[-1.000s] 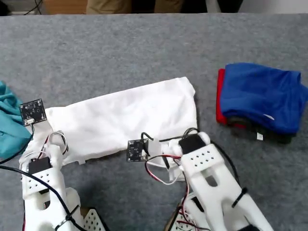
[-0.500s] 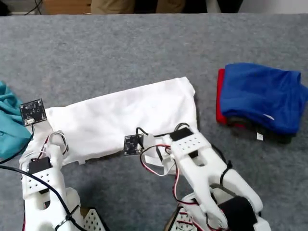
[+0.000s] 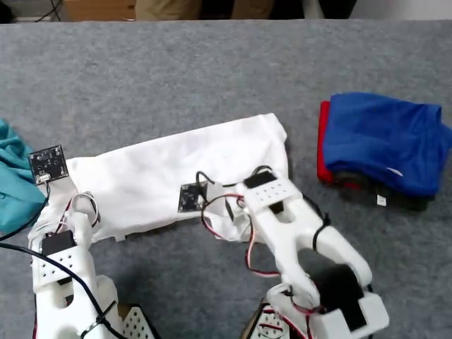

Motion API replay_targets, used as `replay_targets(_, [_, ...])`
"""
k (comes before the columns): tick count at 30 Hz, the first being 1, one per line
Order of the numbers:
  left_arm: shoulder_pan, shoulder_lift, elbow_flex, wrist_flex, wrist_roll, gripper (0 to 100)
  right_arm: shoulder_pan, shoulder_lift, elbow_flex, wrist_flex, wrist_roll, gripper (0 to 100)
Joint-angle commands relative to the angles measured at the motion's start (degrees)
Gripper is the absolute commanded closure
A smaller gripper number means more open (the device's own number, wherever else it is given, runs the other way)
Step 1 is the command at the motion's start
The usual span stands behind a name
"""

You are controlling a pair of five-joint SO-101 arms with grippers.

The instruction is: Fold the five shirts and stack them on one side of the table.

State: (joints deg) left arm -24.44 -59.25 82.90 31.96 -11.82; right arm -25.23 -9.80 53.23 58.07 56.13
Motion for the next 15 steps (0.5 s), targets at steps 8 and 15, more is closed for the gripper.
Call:
replay_targets(8, [-0.6, -0.6, -0.3, -0.3, 0.3, 98, 6.3, 9.5, -12.4, 2.9, -0.1, 99.7])
replay_targets(15, [-0.5, -0.6, -0.3, -0.4, 0.2, 98, 6.2, 12.9, -30.0, 15.9, 1.7, 99.7])
